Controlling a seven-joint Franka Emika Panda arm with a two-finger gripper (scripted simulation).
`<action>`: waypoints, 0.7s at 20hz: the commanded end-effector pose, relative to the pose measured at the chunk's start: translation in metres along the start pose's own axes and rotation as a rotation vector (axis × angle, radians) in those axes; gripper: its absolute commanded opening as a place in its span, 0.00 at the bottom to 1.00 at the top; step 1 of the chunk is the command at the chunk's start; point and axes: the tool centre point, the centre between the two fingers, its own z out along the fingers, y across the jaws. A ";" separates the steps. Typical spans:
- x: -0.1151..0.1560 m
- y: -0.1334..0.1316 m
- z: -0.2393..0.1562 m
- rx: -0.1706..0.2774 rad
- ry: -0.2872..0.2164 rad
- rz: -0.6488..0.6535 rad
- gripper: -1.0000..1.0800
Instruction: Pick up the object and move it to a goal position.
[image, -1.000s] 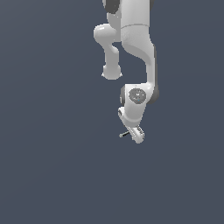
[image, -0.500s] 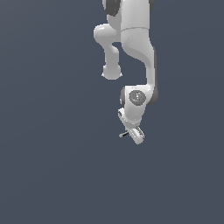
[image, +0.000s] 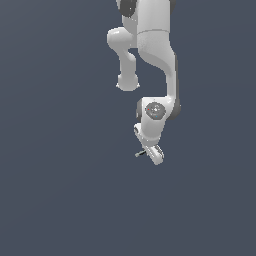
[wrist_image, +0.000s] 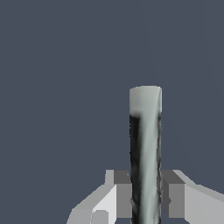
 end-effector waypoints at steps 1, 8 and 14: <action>0.010 0.001 -0.008 0.001 0.001 0.001 0.00; 0.060 0.009 -0.049 0.001 0.001 0.001 0.00; 0.118 0.018 -0.097 0.001 0.001 0.002 0.00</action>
